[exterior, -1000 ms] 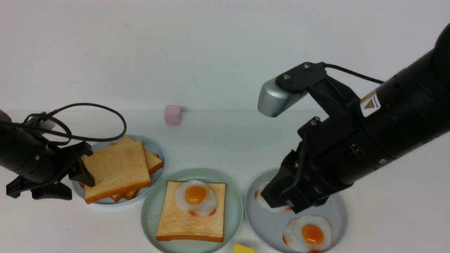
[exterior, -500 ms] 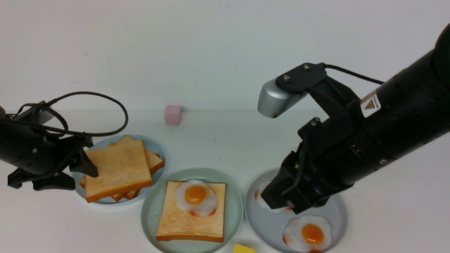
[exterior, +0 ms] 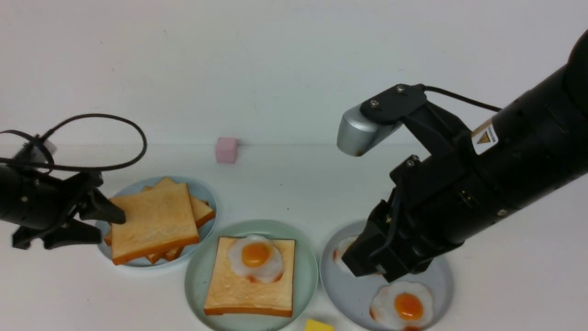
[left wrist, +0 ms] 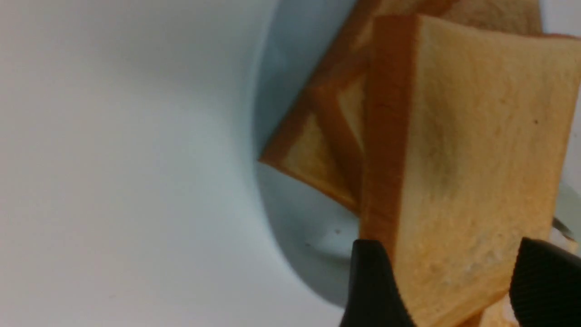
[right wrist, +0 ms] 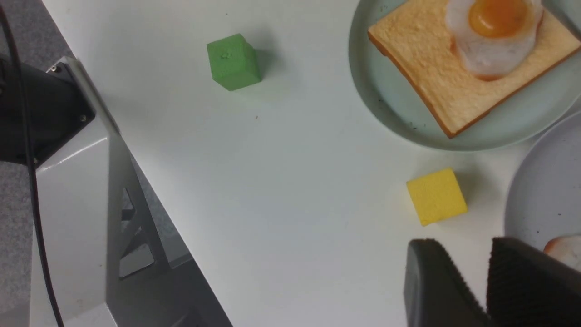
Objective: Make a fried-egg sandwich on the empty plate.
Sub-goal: Use the left arm to grab a slice of bread, then use the left arm to place a slice of bread on the fried egg in the middle
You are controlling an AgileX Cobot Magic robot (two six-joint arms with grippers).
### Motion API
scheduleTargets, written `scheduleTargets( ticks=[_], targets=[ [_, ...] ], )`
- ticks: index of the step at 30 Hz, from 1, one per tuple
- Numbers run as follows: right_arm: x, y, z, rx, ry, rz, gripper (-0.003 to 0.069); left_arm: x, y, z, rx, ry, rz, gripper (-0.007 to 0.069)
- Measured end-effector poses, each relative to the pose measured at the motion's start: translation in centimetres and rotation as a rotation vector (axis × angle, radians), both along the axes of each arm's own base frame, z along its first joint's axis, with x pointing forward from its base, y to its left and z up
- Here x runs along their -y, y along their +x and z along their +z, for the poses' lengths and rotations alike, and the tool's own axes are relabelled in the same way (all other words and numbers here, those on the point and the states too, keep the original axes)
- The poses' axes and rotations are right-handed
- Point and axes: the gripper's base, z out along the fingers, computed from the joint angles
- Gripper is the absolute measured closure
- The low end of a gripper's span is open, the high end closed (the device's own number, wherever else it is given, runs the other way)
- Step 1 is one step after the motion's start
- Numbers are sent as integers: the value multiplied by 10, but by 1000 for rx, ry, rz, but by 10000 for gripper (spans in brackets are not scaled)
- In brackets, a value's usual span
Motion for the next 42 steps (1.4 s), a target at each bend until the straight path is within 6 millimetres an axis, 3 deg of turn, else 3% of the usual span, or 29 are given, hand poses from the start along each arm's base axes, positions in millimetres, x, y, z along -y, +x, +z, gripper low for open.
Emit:
scheduleTargets(
  ticks=[6,15,18,25,30,33,35,38,42],
  targets=[
    [0,0,0,1,1,-1,439,1,3,-20,-52,-39,-7,207],
    [0,0,0,2,0,-1,431,1,3,-24,-48,-38,-22,229],
    [0,0,0,1,1,-1,431,1,4,-24,-45,-40,-22,291],
    [1,0,0,1,-8,2,427,2,1,-16,-26,-39,-60,561],
    [5,-1,3,-7,-11,-30,423,9,-7,14,50,-44,-147,568],
    [12,-2,9,-1,5,-65,421,24,-11,32,119,-72,-230,568],
    [21,-3,16,17,22,-101,421,50,-13,42,169,-118,-345,568],
    [26,-5,22,37,31,-116,421,78,-15,41,173,-134,-436,568],
    [31,-8,27,54,40,-125,421,118,-18,22,131,-110,-553,568]
  ],
)
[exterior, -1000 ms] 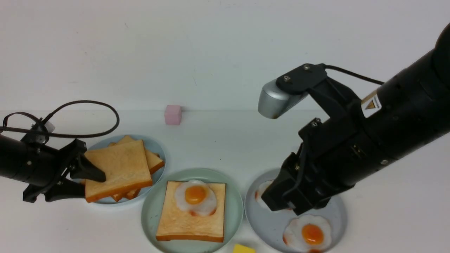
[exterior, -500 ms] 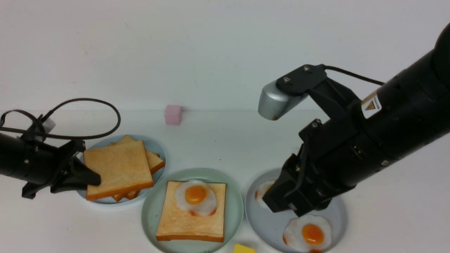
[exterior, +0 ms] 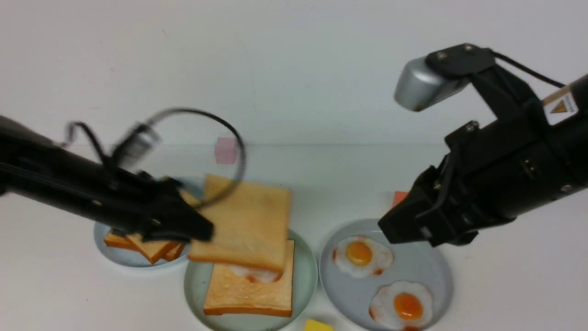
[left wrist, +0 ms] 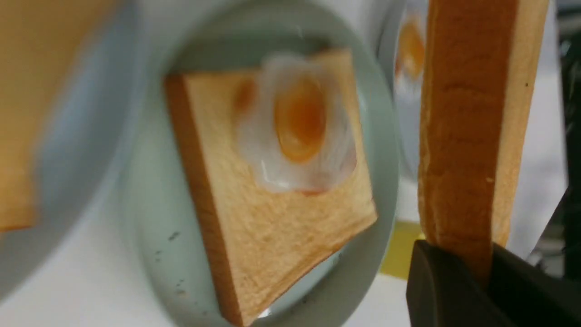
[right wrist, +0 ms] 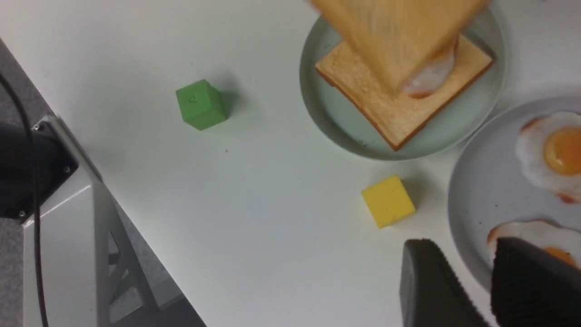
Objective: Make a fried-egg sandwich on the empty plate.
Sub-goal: Use the left arm to place a slice of bread on the fried egg in the middle
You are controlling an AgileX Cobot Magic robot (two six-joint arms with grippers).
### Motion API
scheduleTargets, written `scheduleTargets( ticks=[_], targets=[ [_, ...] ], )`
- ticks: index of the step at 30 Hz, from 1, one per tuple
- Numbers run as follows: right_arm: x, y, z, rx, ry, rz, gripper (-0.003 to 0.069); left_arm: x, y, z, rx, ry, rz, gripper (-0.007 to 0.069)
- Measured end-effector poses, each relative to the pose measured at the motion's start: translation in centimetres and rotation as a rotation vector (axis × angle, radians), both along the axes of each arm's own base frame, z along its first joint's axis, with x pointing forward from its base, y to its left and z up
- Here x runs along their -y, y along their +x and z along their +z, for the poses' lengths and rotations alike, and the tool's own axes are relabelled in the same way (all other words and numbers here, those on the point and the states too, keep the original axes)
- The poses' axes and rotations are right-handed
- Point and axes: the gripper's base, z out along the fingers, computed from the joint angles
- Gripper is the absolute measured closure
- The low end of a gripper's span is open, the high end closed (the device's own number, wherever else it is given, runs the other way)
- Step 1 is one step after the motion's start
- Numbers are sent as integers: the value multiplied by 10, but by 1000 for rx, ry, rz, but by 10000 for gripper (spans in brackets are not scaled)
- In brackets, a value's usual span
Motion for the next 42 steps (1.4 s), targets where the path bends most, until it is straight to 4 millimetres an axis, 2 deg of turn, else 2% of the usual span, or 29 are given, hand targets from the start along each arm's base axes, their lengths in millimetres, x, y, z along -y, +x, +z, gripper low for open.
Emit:
scheduleTargets(
  ticks=[4,10,25,28,31,38,42],
  targets=[
    [0,0,0,1,-4,-1,421,17,4,-18,-15,33,-5,568],
    [1,0,0,4,-7,-1,421,18,8,-30,-43,35,24,568],
    [1,1,0,5,-7,-2,421,12,10,-35,-65,119,80,568],
    [1,1,0,5,-7,-2,421,11,9,-36,-83,132,91,549],
    [1,1,0,5,-7,-2,421,9,8,-37,-106,150,97,503],
    [0,0,0,0,5,-2,421,9,3,-37,-155,165,48,252],
    [-1,2,1,13,17,-10,421,11,1,-27,-191,149,-1,162]
  ],
)
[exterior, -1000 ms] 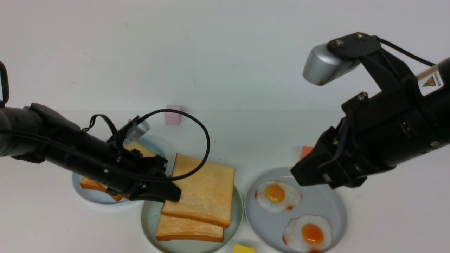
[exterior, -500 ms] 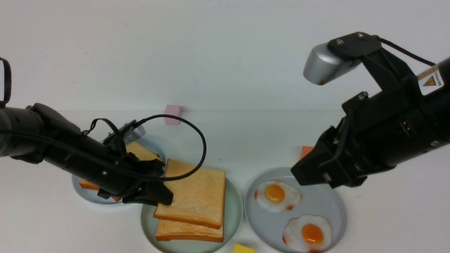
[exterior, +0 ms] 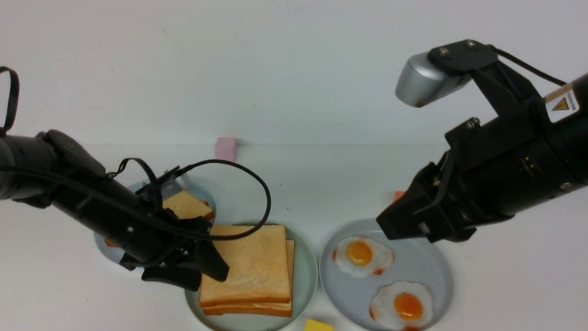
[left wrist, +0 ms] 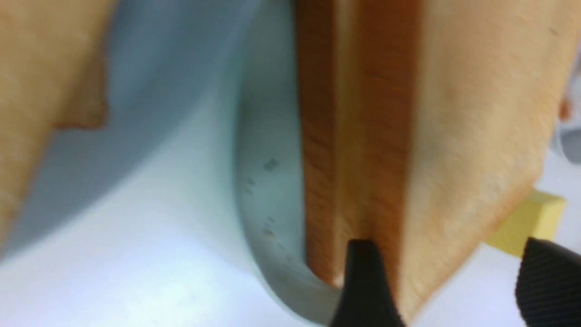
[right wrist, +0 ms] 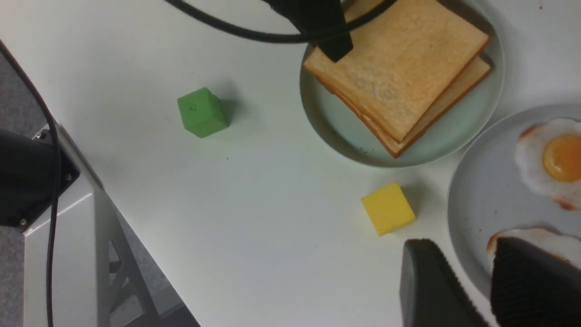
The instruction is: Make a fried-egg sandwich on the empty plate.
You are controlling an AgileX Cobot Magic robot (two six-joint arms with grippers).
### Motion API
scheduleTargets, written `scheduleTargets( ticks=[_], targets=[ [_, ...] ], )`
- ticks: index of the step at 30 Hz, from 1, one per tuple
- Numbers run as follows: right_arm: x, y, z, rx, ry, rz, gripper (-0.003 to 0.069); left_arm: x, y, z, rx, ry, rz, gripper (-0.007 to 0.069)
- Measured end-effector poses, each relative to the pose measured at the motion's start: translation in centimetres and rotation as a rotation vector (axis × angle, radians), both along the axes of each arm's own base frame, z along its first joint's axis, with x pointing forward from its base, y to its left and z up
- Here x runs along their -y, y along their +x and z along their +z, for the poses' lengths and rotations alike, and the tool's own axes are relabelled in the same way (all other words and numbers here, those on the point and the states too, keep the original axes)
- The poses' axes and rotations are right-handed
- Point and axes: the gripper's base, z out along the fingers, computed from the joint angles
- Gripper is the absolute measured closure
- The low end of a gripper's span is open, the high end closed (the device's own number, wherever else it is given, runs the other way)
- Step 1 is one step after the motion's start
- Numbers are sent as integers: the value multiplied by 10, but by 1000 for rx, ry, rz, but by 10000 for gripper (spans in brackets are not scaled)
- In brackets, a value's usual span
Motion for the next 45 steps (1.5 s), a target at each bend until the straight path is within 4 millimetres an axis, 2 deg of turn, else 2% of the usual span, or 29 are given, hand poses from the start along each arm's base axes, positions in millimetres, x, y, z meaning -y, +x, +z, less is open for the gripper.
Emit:
scheduleTargets(
  ticks=[6,9,13,14,17,19,20,23,25,28,29,31,32,33,38,39,41,45],
  targets=[
    [0,0,0,-13,9,-19,430,-9,-1,25,-47,123,147,140],
    [0,2,1,-25,29,-56,447,-14,-3,37,-1,212,207,139],
    [1,5,1,-31,37,-119,487,-7,-10,60,111,275,218,144],
    [3,6,0,-41,27,-159,517,1,-18,74,155,280,197,154],
    [6,8,-3,-48,9,-211,556,8,-32,96,217,277,165,185],
    [13,7,-9,-30,22,-295,611,17,-53,124,292,261,133,253],
    [15,4,-11,-21,31,-318,628,19,-59,130,308,256,127,274],
    [30,-10,-21,55,100,-392,669,21,-96,165,380,225,101,421],
    [36,-19,-26,75,115,-403,670,21,-111,175,402,209,98,466],
    [56,-46,-40,144,144,-416,670,13,-151,193,445,165,114,609],
    [64,-57,-46,173,150,-417,670,9,-166,195,456,152,127,638],
    [76,-75,-54,224,176,-421,670,1,-190,193,466,130,153,638],
    [78,-77,-55,227,177,-421,670,0,-193,191,458,130,158,638],
    [85,-88,-60,264,199,-424,670,-7,-211,188,471,114,174,638],
    [115,-132,-78,418,277,-423,669,-31,-275,160,559,64,214,638],
    [115,-132,-78,418,277,-423,669,-32,-277,160,570,59,215,638],
    [124,-146,-81,484,316,-422,669,-42,-295,150,662,62,238,638],
    [133,-159,-80,552,361,-423,668,-50,-304,150,776,60,281,638]
  ],
)
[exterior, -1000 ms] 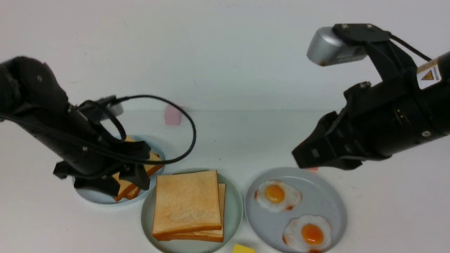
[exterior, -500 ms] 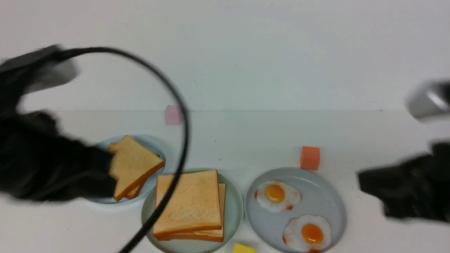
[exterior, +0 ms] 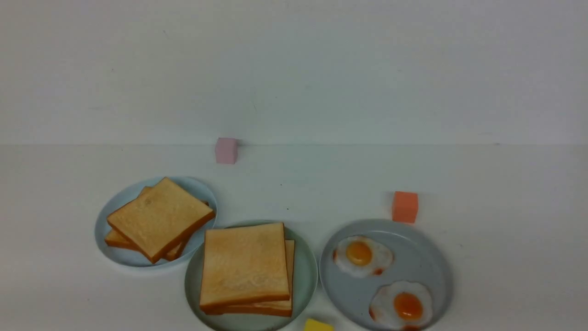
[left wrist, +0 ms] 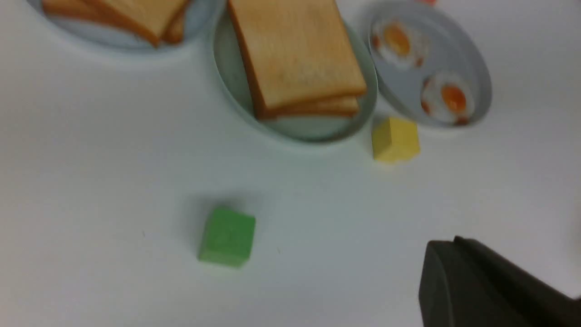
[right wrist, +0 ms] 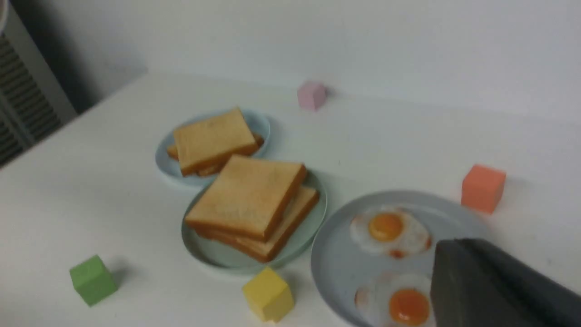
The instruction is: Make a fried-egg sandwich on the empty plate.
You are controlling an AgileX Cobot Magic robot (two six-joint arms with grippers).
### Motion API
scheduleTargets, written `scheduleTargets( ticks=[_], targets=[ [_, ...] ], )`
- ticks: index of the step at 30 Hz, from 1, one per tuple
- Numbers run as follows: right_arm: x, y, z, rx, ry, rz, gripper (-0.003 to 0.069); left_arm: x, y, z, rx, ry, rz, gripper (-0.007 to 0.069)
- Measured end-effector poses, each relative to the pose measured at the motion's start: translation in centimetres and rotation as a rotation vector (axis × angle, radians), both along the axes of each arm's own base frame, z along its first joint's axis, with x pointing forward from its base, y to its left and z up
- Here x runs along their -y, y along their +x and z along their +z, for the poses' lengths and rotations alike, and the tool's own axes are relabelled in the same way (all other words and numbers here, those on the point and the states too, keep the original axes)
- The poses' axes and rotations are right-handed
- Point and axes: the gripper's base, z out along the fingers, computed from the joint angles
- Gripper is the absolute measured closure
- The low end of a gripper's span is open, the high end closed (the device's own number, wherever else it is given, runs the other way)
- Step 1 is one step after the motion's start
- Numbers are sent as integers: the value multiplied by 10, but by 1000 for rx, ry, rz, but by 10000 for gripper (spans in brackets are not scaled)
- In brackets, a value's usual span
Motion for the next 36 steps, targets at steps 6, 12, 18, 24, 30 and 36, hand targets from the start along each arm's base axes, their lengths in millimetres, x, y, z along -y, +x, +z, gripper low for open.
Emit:
scheduleTargets(
  ticks=[6,12,18,24,30,36],
  targets=[
    [5,-8,2,46,25,-1,665,-4,-4,2,59,-9,16,638],
    [5,-8,2,46,25,-1,662,-4,-4,2,57,-7,18,638],
    [5,-8,2,46,24,-1,657,-7,-2,1,93,40,39,638],
    [5,-8,2,47,23,-2,653,-18,9,-16,328,113,177,638],
    [5,-8,2,47,23,-2,651,-23,19,-70,489,164,309,637],
    [5,-8,2,47,23,-2,643,-23,28,-132,356,227,317,637]
  ],
)
